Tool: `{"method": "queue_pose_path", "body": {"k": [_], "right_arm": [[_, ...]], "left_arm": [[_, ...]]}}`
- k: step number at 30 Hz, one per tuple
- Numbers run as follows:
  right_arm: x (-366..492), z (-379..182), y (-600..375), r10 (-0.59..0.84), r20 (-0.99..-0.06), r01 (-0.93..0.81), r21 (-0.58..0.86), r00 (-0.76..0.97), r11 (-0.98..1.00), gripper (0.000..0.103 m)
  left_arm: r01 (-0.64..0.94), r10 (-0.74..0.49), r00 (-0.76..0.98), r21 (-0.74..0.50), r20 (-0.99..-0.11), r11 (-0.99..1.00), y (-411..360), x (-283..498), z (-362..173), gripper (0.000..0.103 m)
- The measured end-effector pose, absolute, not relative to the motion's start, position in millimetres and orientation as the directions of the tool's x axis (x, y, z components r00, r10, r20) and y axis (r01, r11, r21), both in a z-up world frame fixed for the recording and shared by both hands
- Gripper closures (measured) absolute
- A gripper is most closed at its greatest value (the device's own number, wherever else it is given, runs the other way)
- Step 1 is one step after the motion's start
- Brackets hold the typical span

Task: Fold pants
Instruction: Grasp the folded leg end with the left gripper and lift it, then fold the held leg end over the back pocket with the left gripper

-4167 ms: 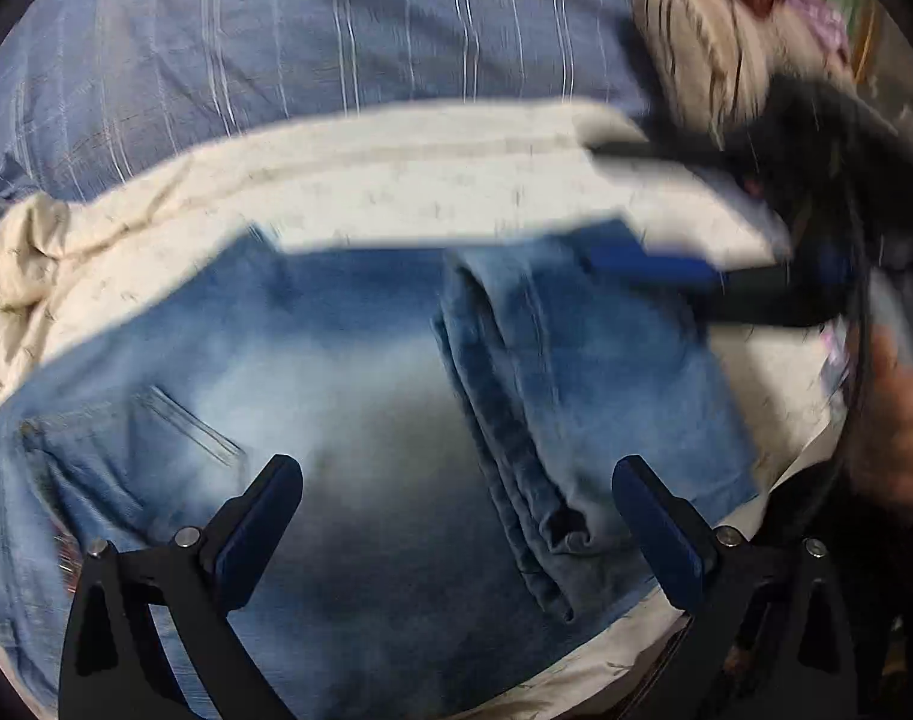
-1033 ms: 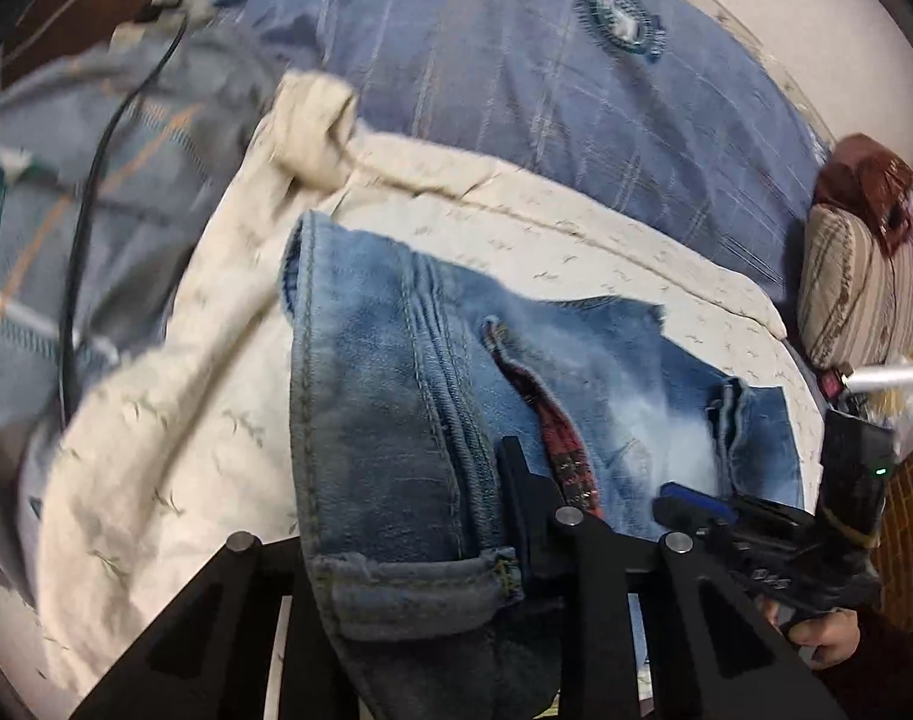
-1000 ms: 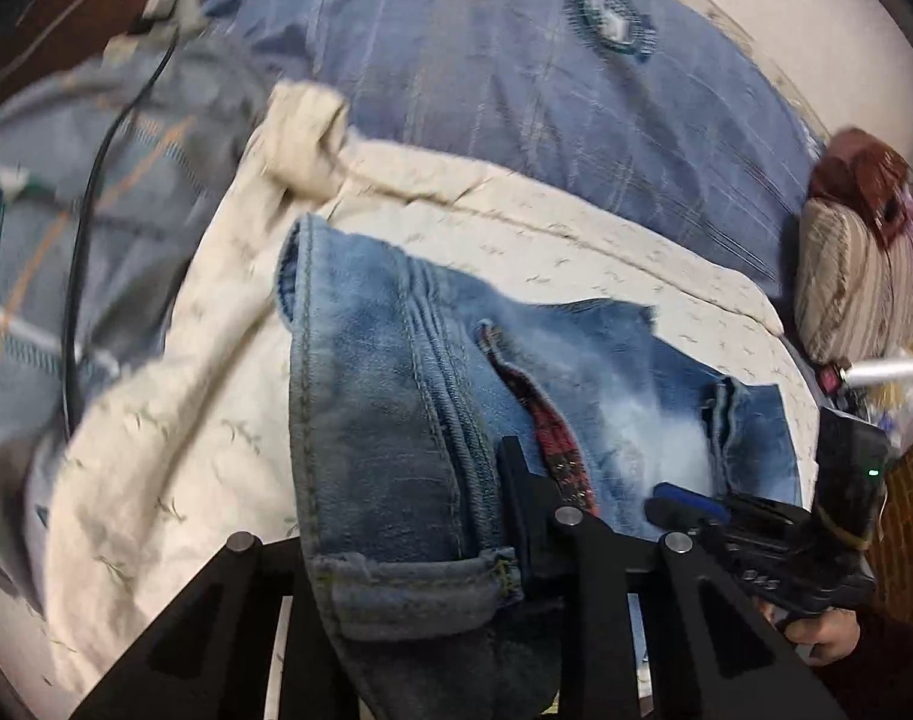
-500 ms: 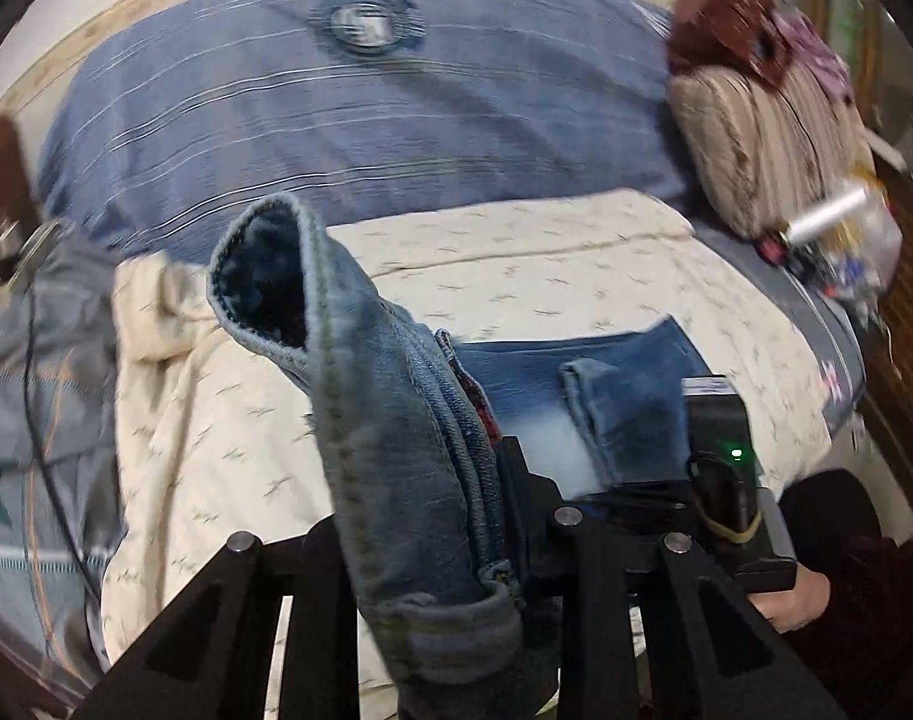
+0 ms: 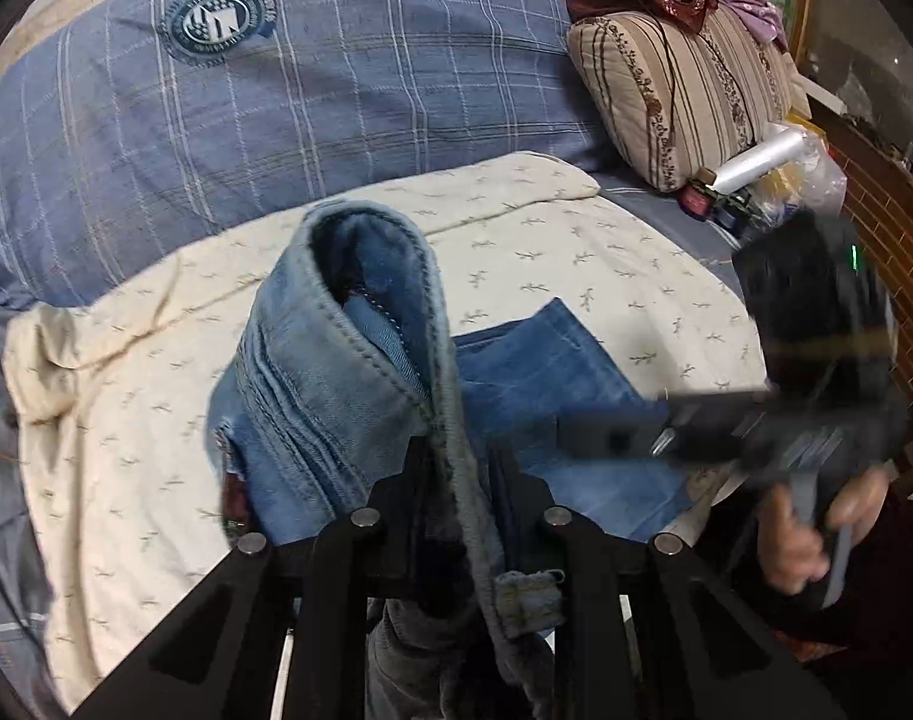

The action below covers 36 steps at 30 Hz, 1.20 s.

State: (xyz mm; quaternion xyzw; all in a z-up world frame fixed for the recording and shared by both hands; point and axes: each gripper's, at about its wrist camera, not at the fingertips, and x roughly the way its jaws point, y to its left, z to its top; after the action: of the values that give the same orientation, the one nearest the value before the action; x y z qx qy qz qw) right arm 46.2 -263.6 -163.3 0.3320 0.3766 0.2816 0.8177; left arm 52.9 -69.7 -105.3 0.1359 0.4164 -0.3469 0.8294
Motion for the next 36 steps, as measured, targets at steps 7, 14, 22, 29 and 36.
{"method": "queue_pose_path", "body": {"k": [7, 14, 22, 29, 36], "right_arm": [[90.2, -128.1, -280.9, 0.789, -0.306, -0.220, 0.850, 0.532, 0.478, 0.021], [139.6, -140.5, -251.3, 0.785, -0.485, -0.102, 0.823, 0.384, 0.558, 0.073], [127.7, -153.8, -278.7, 0.788, -0.395, -0.051, 0.880, 0.473, 0.472, 0.096], [111.6, -170.0, -340.6, 0.732, -0.421, 0.041, 0.879, 0.536, 0.476, 0.096], [96.7, -200.0, -395.3, 0.653, -0.464, 0.155, 0.867, 0.599, 0.474, 0.096]], "left_arm": [[0.699, -0.469, 0.387, -0.078, -0.794, 0.710, -85.4, 48.2, -115.3, 0.083], [0.690, -0.487, 0.365, -0.121, -0.793, 0.713, -79.2, 48.3, -120.4, 0.089], [0.725, -0.520, 0.320, -0.149, -0.792, 0.673, -108.0, 42.5, -118.0, 0.094], [0.733, -0.508, 0.247, -0.184, -0.825, 0.655, -160.7, 55.3, -140.6, 0.094], [0.738, -0.500, 0.182, -0.219, -0.847, 0.638, -209.8, 65.1, -166.8, 0.085]]}}
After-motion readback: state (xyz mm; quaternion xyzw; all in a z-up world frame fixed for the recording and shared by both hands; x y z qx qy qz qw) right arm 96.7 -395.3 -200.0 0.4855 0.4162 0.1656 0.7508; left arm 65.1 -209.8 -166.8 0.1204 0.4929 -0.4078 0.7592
